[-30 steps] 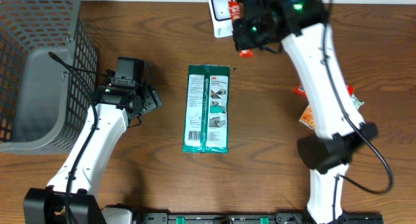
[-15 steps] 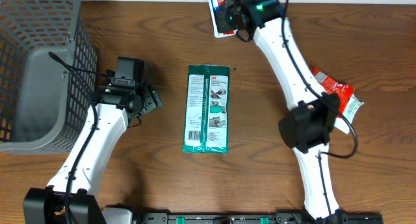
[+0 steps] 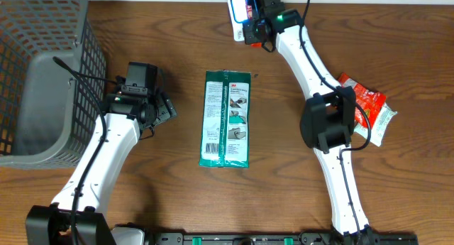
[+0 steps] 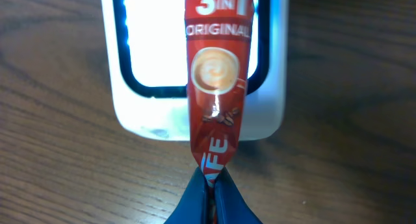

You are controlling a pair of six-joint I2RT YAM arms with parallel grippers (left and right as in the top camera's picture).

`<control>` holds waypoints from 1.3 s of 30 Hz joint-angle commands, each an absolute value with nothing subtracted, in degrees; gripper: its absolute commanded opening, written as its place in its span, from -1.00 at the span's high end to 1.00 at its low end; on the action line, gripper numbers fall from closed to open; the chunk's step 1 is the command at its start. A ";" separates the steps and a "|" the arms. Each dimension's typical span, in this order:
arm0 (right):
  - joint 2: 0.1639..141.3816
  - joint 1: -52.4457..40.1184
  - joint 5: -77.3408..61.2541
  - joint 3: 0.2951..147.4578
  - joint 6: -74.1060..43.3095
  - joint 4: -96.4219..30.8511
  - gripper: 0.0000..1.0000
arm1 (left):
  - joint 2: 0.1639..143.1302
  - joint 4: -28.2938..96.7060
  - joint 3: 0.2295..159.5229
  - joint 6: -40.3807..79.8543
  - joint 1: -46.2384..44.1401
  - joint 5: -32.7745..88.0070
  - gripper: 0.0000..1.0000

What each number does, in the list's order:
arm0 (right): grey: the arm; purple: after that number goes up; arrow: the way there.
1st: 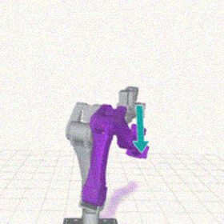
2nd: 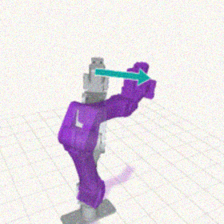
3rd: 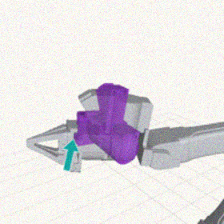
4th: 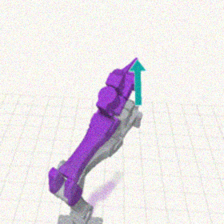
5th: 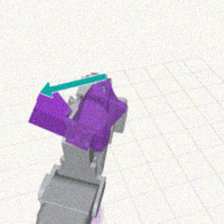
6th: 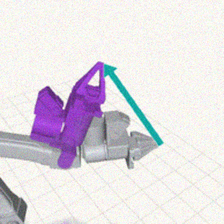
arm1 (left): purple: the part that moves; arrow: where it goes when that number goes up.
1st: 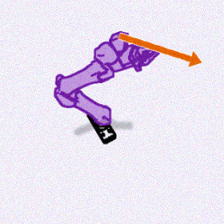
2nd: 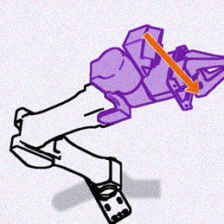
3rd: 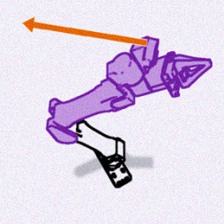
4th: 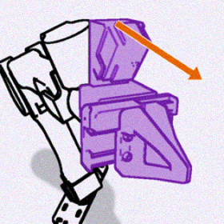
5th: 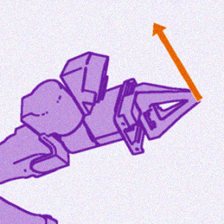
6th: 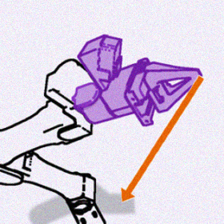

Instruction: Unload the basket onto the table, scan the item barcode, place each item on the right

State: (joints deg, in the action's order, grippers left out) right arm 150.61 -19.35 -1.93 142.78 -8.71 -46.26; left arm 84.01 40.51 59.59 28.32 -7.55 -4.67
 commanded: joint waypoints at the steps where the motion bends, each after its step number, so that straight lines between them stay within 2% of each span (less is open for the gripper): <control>1: 150.34 -18.85 -3.99 143.63 -9.15 -46.06 0.98 | 84.23 40.66 60.16 28.40 -7.35 -4.95 -0.77; 16: 149.38 -18.57 -3.97 143.68 -9.13 -49.56 0.98 | 84.23 40.66 60.16 28.40 -7.35 -4.95 -0.77; 27: 132.81 -15.75 -4.05 143.68 -2.83 -70.89 0.98 | 84.23 40.32 60.16 28.38 -7.35 -4.95 -0.78; 39: 121.97 -10.15 -3.29 143.68 -4.29 -94.61 0.97 | 84.23 40.25 60.16 28.38 -7.35 -4.95 -0.78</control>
State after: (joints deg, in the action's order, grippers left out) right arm 122.02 -11.03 -3.51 143.83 -4.49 -92.40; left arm 84.01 40.12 59.59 28.32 -7.55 -4.64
